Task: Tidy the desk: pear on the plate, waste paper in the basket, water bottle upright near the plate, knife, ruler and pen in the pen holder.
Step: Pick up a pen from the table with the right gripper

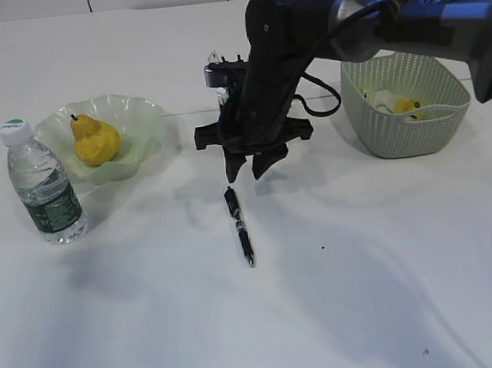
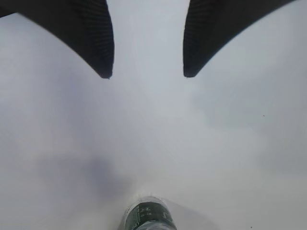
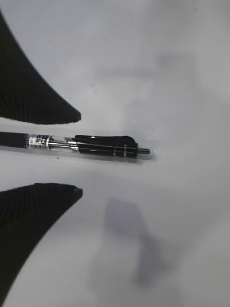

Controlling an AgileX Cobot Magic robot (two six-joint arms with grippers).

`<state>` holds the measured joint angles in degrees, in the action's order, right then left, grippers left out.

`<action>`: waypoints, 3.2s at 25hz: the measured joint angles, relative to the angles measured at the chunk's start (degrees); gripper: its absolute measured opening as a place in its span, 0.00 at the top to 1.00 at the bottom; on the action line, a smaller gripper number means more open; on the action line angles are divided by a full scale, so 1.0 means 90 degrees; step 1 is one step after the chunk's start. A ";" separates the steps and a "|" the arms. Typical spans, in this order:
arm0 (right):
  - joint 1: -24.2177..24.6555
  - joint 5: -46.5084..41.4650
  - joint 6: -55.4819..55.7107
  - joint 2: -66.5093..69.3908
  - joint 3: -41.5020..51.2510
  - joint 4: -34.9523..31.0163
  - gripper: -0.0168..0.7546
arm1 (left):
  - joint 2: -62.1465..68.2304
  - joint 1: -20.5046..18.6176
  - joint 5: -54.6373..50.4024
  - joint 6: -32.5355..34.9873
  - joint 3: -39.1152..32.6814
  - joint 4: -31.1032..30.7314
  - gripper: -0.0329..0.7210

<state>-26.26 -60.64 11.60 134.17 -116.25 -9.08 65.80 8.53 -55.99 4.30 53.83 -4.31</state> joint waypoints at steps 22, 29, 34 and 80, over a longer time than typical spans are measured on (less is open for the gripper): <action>-0.0205 0.0347 0.0004 0.0231 0.0000 0.0259 0.54 | 0.0000 0.0000 -0.0015 0.0000 0.0000 0.0000 0.52; -0.0205 0.0347 0.0004 0.0345 0.0000 0.0286 0.54 | 0.0000 0.0000 -0.0015 0.0000 0.0000 0.0000 0.52; -0.0205 0.0347 0.0004 0.0345 0.0000 0.0286 0.54 | 0.0000 0.0000 -0.0017 0.0000 0.0000 0.0000 0.52; -0.0215 -0.0912 0.0031 0.0800 -0.0328 0.0350 0.54 | 0.0000 0.0000 -0.0017 0.0000 0.0000 0.0000 0.52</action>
<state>-28.19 -68.85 11.88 141.37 -119.21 -5.94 65.80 8.53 -56.15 4.30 53.83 -4.31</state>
